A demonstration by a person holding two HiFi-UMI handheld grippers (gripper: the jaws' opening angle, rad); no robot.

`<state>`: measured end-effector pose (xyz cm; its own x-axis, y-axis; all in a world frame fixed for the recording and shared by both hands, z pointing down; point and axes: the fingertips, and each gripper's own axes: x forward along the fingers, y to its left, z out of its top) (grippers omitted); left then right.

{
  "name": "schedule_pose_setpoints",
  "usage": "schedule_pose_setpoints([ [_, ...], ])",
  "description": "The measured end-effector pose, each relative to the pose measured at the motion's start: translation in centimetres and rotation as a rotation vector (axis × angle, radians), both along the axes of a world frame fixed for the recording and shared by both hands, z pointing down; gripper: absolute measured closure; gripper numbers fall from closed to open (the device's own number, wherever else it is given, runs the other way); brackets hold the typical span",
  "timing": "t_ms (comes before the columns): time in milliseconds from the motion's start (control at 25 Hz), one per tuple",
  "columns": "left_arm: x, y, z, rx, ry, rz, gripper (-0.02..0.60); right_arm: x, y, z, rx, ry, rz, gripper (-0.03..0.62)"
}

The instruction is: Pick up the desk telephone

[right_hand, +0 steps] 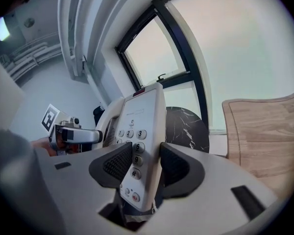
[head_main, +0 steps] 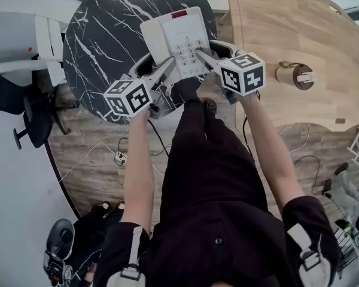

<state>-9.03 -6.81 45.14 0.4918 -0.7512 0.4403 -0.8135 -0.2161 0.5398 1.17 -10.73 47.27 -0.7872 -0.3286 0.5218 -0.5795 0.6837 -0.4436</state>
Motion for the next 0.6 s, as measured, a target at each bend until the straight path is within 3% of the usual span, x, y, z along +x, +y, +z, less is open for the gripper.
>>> schedule_pose_setpoints([
  [600, -0.1, 3.0, -11.7, 0.216, -0.085, -0.093, 0.258, -0.5, 1.6, -11.9, 0.207, -0.122, -0.074, 0.402],
])
